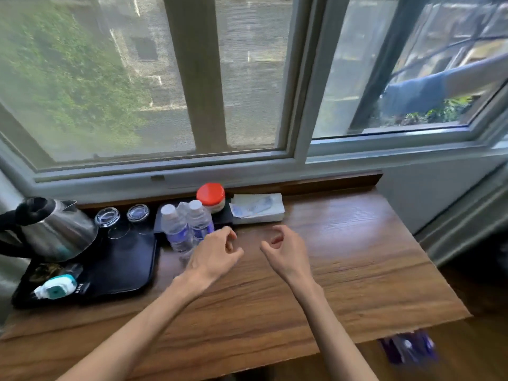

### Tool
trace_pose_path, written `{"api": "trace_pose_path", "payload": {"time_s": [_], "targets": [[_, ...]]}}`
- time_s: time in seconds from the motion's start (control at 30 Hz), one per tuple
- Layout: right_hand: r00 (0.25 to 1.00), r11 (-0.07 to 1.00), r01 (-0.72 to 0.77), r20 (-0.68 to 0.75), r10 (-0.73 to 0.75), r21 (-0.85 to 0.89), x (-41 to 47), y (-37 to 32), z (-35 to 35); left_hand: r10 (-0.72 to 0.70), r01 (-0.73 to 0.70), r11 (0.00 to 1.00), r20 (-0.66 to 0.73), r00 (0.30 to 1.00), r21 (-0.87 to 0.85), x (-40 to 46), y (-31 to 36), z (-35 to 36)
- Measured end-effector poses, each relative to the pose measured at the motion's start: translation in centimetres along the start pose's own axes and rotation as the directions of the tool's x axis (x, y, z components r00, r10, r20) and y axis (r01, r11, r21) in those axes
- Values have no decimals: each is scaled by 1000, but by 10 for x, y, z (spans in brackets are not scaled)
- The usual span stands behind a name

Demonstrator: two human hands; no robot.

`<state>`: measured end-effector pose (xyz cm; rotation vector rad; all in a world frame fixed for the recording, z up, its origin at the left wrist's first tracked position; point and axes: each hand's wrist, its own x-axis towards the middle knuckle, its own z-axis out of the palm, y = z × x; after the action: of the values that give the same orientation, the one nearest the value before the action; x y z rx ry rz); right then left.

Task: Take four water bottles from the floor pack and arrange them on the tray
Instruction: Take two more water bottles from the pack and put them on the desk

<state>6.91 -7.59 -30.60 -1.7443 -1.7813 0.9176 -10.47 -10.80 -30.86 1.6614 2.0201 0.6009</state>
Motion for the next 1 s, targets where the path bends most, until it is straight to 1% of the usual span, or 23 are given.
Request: {"api": "trace_pose_path", "payload": {"time_s": [0.07,0.17,0.33,0.47,0.67,0.8,0.87,1.0], "targets": [[999,999,-33,-28,33,14,-18,32,-28,66,-68,997,83,994,33,-2,25,27],[993,995,-96,-61,97,16,-48,82,-72,127,-147,986,216,968,79,-10,67,68],[973,976,-213,-75,217,52,-91,159,-130,230,-289,951,372,899,111,-34,137,136],[939,941,-320,-95,330,107,-121,217,-165,279,-367,926,491,825,90,-53,187,183],[864,863,-465,-113,491,198,-150,291,-215,345,-477,877,608,715,63,-63,258,247],[824,823,-516,-127,552,237,-148,337,-248,361,-532,845,669,649,60,-56,308,289],[807,804,-535,-126,577,260,-142,361,-264,362,-545,837,692,625,54,-48,333,314],[777,767,-564,-118,619,305,-121,411,-297,354,-562,825,720,597,61,-28,382,367]]}}
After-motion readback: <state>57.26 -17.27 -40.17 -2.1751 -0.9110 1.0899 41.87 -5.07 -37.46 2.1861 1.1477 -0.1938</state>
